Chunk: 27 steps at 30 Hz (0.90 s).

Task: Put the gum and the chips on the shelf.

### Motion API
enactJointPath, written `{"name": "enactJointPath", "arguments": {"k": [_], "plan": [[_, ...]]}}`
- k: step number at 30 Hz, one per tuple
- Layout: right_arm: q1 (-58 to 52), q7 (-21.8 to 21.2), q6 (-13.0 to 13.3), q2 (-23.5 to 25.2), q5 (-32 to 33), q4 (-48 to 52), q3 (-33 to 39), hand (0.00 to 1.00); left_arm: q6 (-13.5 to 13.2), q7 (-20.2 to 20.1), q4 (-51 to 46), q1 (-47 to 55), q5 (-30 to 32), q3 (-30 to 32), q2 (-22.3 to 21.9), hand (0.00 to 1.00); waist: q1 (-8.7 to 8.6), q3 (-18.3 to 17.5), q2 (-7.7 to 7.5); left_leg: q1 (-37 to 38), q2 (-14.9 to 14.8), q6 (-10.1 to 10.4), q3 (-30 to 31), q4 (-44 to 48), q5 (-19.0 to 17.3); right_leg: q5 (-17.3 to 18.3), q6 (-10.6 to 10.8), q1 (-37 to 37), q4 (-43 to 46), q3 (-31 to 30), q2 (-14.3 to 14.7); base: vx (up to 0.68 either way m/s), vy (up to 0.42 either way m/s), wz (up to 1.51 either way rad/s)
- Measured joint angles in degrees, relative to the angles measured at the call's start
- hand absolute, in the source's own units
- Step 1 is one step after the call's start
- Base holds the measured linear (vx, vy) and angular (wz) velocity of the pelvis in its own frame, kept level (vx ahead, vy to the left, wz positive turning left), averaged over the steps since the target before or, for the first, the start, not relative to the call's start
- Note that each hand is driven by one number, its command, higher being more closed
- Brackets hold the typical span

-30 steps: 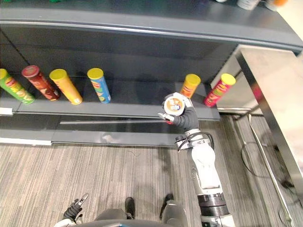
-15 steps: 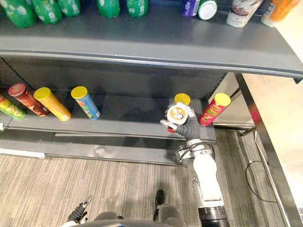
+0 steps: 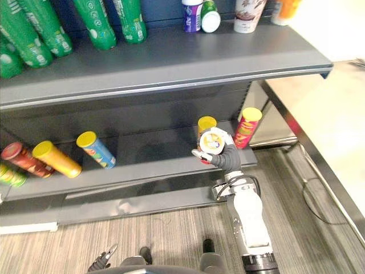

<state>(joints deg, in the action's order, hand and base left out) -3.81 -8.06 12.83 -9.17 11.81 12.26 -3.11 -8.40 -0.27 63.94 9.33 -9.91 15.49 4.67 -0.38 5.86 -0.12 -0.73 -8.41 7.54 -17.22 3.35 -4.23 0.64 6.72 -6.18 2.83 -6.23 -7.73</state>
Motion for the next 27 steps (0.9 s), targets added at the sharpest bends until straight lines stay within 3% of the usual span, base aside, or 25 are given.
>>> {"name": "enactJointPath", "arguments": {"k": [1,9,17,20,27], "plan": [[0.2,0.0,0.0,0.1,0.0,0.9,0.1,1.0,0.1,0.0,-0.1,-0.3,0.5,-0.2,0.7,0.0,-0.73,-1.1,-1.65,0.8,1.9,-1.7,-2.4,-1.0,0.3,-1.5,1.6,-0.3,-1.0,-1.6,-1.6,0.07,0.188,-0.42],[0.7,0.2,-0.1,0.1,-0.5,-0.3,-0.1,1.0,0.1,0.0,-0.1,-3.0,4.0,-2.2,1.2,0.0,-0.99,-1.6,-1.69,2.9,3.5,-3.1,-10.5,-2.4,-1.2,-9.0,1.0,-2.5,-4.7,-3.0,-1.7,0.04,0.096,-0.58],[1.6,-1.1,-0.2,0.0,0.9,-4.2,-0.4,1.0,0.2,-0.2,0.2,-4.6,4.3,-4.0,0.0,0.0,-0.77,-1.8,-1.68,3.1,3.2,-2.5,-9.1,-4.6,0.7,-7.9,1.0,-1.3,-7.0,3.0,-1.6,-0.02,-0.086,0.06],[1.5,-2.2,-0.9,-0.9,5.0,-6.5,-4.0,1.0,0.2,-0.1,0.7,-4.6,4.6,-4.1,-0.1,0.0,-0.71,-2.1,-1.22,4.1,2.8,-1.6,-8.7,-7.7,2.6,-7.6,0.6,-1.2,-7.0,4.1,-0.6,-0.05,-0.112,0.1],[1.9,-7.7,-3.1,-1.5,13.3,-6.3,-21.9,1.0,0.3,0.0,1.3,-5.1,6.2,-4.4,-0.2,0.0,0.68,-3.7,-1.59,4.9,1.0,-0.8,-8.5,-9.1,4.0,-7.4,0.2,-0.4,-7.7,4.9,1.0,-0.01,-0.078,0.0]]}}
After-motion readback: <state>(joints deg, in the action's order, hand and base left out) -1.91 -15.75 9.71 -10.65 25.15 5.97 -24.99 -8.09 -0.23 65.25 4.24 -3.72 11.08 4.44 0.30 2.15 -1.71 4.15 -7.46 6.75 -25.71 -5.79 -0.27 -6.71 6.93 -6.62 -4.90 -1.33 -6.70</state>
